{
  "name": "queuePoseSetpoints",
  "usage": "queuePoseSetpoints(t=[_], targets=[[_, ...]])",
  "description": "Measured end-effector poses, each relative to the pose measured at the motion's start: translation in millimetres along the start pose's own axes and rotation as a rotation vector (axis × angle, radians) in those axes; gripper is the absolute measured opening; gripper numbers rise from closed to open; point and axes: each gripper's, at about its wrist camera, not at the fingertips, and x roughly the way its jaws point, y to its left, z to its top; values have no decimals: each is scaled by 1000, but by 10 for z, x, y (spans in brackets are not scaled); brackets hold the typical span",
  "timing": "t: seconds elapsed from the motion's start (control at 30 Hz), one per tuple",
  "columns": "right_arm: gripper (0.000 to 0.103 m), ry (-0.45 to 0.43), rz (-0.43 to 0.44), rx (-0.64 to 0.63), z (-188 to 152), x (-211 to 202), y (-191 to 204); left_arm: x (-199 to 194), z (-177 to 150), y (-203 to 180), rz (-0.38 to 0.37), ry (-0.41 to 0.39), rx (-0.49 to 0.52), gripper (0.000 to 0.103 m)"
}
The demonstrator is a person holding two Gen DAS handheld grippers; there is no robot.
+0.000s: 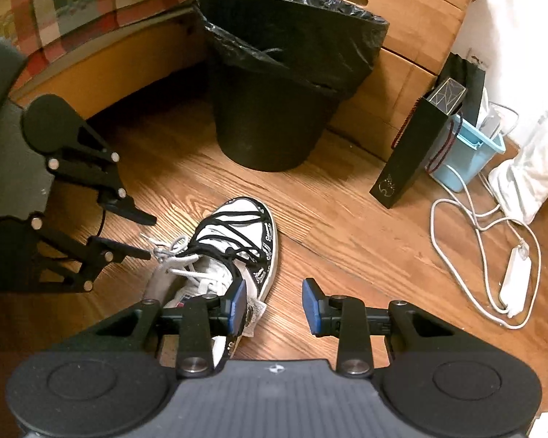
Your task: Lace up shoes with both hands
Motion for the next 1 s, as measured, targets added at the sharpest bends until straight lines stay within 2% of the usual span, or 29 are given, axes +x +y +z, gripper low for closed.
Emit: queuePoseSetpoints(t=[0.1, 0.27, 0.57, 0.63, 0.7, 0.77, 0.83, 0.93, 1.0], targets=[[39, -2, -1, -1, -7, -6, 2, 106, -13, 46, -35, 17, -44, 16], [40, 7, 3, 2, -21, 17, -2, 201, -55, 102, -80, 19, -113, 5], [41, 21, 29, 90, -40, 64, -131, -115, 38, -58, -16, -80, -43, 5], [41, 23, 51, 136, -41, 82, -172, -113, 61, -163, -31, -77, -48, 5], [41, 26, 117, 232, -59, 108, -267, -81, 82, -273, -63, -67, -69, 5], [41, 32, 158, 312, -84, 138, -352, 10, 129, -354, -63, -43, -71, 5], [41, 43, 153, 339, -102, 162, -386, 68, 159, -366, -62, -34, -114, 5], [41, 70, 152, 309, -110, 199, -326, 127, 191, -342, -61, -32, -206, 5], [41, 85, 164, 277, -107, 216, -262, 154, 198, -360, -36, -25, -220, 5]])
